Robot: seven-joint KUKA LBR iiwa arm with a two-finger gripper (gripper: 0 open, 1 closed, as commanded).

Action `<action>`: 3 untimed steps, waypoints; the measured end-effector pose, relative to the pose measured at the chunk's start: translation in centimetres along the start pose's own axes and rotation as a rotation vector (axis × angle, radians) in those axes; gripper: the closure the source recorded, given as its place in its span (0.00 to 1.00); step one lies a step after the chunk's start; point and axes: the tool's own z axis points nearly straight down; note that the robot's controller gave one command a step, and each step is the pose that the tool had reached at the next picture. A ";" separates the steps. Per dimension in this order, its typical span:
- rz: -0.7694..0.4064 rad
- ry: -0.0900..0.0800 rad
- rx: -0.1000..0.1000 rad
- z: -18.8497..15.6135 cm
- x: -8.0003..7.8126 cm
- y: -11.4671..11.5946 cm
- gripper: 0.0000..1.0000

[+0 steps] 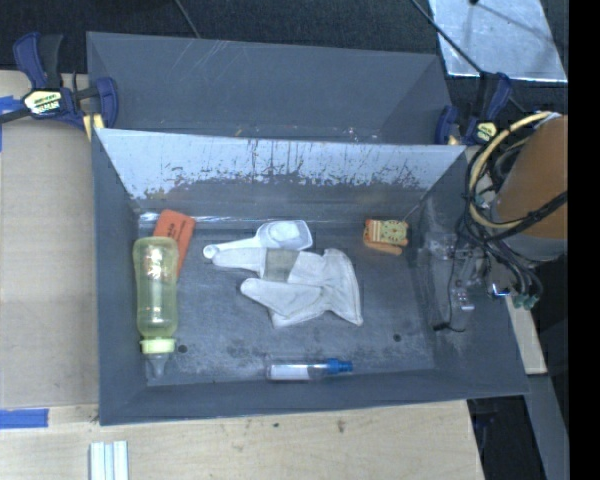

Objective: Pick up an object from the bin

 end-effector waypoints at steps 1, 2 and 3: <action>-0.003 -0.008 0.002 -0.5 -0.2 0.0 0.00; -0.011 -0.014 0.003 5.0 -1.3 2.7 0.00; -0.062 -0.002 0.001 7.3 -1.9 6.4 0.00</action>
Offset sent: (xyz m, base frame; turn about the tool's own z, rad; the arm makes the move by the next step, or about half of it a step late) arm 0.0146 0.0399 -0.0756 -0.0171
